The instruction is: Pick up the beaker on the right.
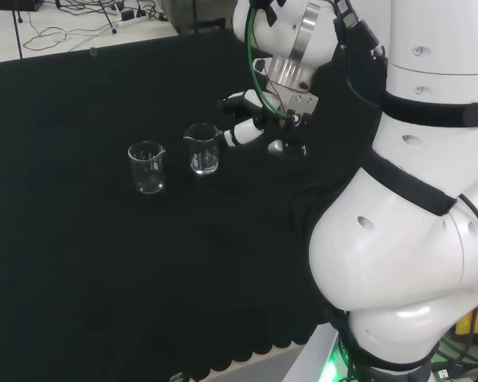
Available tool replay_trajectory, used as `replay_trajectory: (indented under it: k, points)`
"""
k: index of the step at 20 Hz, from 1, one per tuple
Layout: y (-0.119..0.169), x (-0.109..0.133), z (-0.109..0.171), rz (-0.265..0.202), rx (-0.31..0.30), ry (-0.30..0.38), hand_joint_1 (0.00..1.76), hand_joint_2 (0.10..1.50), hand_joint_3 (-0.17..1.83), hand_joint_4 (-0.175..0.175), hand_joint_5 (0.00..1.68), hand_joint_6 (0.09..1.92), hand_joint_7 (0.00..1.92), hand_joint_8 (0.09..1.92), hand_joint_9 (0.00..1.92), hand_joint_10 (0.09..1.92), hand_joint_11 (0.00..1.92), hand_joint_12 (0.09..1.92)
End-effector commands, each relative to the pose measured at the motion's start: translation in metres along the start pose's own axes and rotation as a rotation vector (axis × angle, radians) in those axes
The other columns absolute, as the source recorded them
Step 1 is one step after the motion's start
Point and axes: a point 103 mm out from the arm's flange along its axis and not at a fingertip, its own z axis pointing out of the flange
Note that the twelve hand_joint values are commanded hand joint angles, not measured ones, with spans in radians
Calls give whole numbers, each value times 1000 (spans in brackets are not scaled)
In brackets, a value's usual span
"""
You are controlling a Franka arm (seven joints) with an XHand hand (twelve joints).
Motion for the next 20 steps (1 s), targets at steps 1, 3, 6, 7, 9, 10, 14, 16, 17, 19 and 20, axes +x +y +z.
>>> replay_trajectory:
  k: [1,3,6,7,9,10,14,16,17,19,20]
  points:
    - [11,-3,12,-25,10,41,767,583,471,-25,487,87,301,646,406,636,33,1402]
    - [15,-4,16,-34,-4,59,767,581,472,-27,480,87,296,646,400,633,28,1402]
    - [19,-8,20,-48,-27,76,767,580,474,-29,461,87,288,645,393,628,23,1403]
    - [21,-9,21,-63,-46,89,771,579,474,-29,456,87,283,643,388,627,22,1404]
    - [25,-11,23,-83,-59,97,783,576,475,-31,459,87,283,645,390,627,22,1405]
    - [28,-11,25,-89,-60,107,790,574,475,-32,467,87,290,649,399,630,23,1406]
    - [35,-15,34,-106,-53,113,804,572,479,-33,489,87,307,658,417,633,31,1406]
    - [40,-13,39,-107,-44,110,809,571,481,-33,497,87,309,660,419,632,32,1405]
    - [41,-16,39,-110,-43,118,810,570,482,-33,499,87,310,660,421,631,33,1405]
    - [44,-17,41,-119,-49,133,811,569,484,-33,501,87,311,661,422,629,34,1403]
    - [45,-18,42,-123,-50,140,812,568,485,-33,502,87,311,661,423,628,34,1403]
